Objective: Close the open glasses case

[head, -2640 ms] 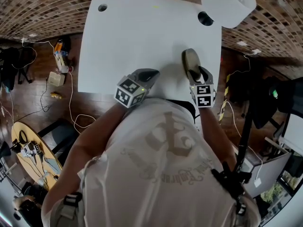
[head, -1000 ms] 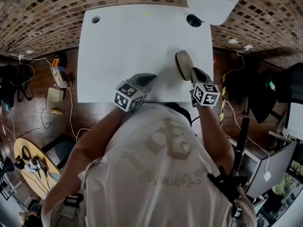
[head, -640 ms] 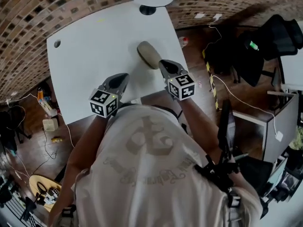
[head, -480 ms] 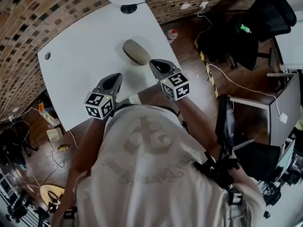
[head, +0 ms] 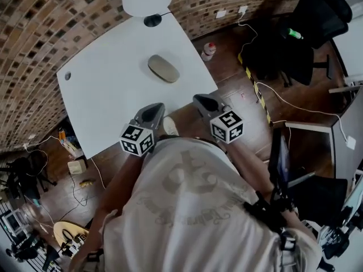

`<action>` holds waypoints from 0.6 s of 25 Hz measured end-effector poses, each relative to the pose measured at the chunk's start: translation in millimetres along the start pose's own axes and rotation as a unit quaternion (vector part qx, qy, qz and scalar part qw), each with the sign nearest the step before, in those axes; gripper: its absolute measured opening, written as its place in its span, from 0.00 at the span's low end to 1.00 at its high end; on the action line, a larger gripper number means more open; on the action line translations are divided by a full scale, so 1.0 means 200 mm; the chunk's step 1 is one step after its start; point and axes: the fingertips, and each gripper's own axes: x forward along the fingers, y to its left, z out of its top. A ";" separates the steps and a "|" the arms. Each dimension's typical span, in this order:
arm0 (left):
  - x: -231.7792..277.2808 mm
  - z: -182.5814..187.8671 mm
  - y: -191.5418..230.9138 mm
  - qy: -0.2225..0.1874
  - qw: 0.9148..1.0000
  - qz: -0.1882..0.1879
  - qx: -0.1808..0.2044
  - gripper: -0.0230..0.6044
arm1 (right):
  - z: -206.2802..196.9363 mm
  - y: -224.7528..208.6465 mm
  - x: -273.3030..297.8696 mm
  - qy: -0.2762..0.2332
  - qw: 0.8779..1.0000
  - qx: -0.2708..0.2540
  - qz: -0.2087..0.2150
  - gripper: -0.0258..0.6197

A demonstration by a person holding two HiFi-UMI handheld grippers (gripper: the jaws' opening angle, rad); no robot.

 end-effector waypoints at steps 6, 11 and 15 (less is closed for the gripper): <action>-0.05 -0.08 -0.12 0.007 1.000 0.014 -0.004 0.05 | -0.07 0.04 -0.13 -0.008 1.000 -0.005 0.005 0.05; -0.09 -0.15 -0.22 0.011 1.000 0.017 -0.004 0.05 | -0.13 0.09 -0.20 -0.005 1.000 -0.001 0.011 0.05; -0.13 -0.18 -0.27 0.009 1.000 0.026 -0.001 0.05 | -0.17 0.10 -0.25 -0.005 1.000 0.000 0.013 0.05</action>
